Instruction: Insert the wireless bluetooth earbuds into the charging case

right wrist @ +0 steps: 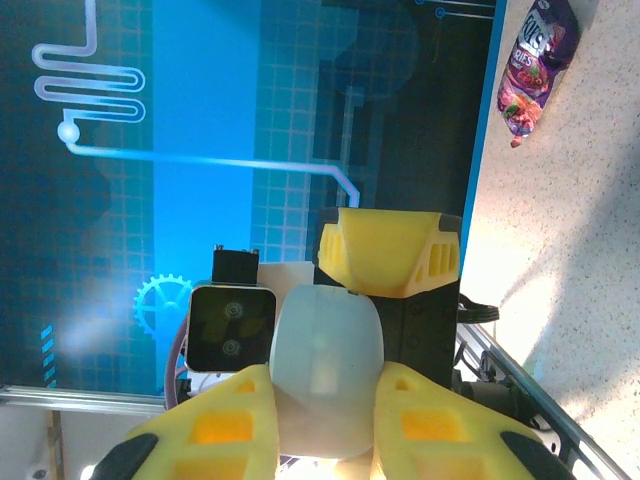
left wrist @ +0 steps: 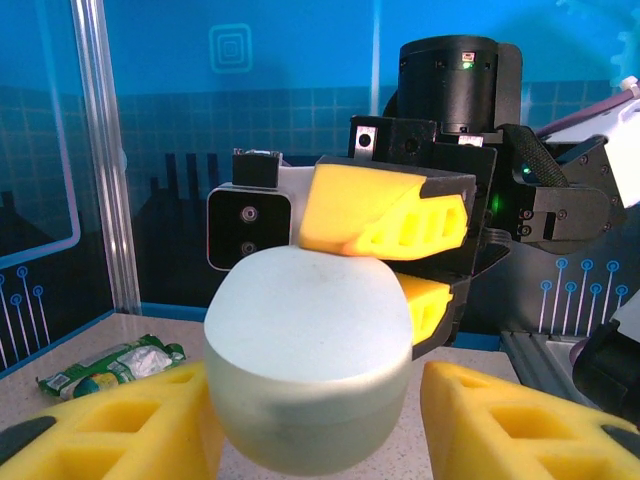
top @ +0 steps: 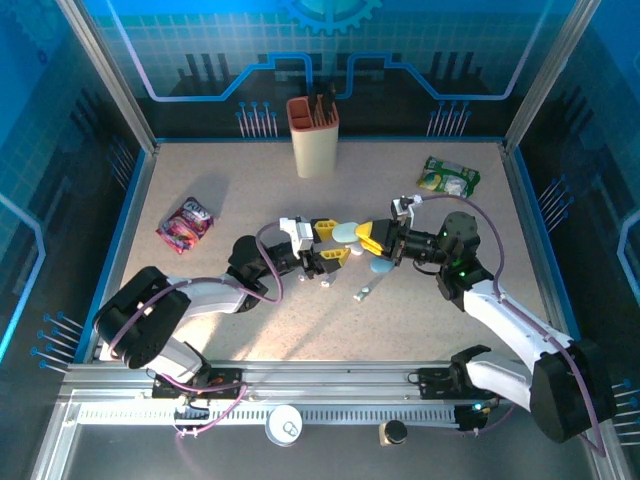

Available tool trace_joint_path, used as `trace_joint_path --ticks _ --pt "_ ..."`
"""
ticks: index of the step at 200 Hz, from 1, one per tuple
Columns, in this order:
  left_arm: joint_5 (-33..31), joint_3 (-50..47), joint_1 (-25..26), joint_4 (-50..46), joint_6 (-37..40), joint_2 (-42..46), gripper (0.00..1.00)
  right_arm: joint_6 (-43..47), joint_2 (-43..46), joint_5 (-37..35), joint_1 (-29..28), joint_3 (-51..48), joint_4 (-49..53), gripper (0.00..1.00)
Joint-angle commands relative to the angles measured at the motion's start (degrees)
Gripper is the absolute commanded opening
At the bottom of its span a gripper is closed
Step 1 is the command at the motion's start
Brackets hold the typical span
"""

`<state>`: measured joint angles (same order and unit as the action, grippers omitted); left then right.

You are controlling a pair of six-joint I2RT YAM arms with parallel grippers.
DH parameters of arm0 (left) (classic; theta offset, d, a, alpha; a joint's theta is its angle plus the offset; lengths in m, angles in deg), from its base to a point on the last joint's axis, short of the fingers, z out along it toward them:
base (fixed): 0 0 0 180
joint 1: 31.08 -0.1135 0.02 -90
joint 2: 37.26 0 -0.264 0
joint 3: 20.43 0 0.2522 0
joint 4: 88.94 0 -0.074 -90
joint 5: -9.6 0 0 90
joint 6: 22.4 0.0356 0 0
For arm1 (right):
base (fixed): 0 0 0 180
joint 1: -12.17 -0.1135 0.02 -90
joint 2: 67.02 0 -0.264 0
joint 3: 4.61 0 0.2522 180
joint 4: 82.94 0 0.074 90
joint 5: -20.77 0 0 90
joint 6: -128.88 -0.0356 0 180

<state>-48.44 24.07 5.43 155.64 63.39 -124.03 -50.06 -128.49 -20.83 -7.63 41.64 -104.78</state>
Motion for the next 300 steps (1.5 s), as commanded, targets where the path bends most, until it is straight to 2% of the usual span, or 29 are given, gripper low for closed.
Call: trace_joint_path --ticks 1,27,149,177,215,235,263,287,300 --pt "2.3 1.4 0.7 2.0 0.0 -0.6 0.51 0.3 0.0 0.3 0.7 -0.7 -1.2 0.15" --pt "2.7 1.4 0.7 2.0 0.0 -0.5 0.46 0.8 -0.1 0.5 0.8 -0.5 -0.7 0.15" --pt "5.1 2.1 1.0 2.0 -1.1 -1.5 0.48 1.8 -0.7 0.6 1.2 -0.4 0.3 0.15" --pt "5.2 1.8 1.0 1.9 -1.0 -1.5 0.41 1.7 -0.6 0.6 1.2 -0.6 0.5 0.15" --pt "5.5 1.7 1.1 1.9 -1.2 -1.4 0.36 2.4 -0.4 0.6 1.3 -0.7 1.6 0.16" --pt "6.1 1.7 1.0 1.9 -2.3 -1.3 0.36 3.0 -0.4 0.6 1.4 -0.6 2.3 0.23" --pt "6.2 1.1 1.0 0.5 -1.9 -1.3 0.36 3.9 0.0 0.6 2.4 -0.4 2.2 0.51" --pt "6.1 0.0 1.0 -3.6 0.7 0.0 0.36 7.7 1.0 1.0 4.4 -1.2 1.2 0.65" --pt "6.1 -0.7 0.9 -5.8 2.1 1.1 0.36 11.7 2.0 1.2 5.6 -1.4 3.1 0.69"
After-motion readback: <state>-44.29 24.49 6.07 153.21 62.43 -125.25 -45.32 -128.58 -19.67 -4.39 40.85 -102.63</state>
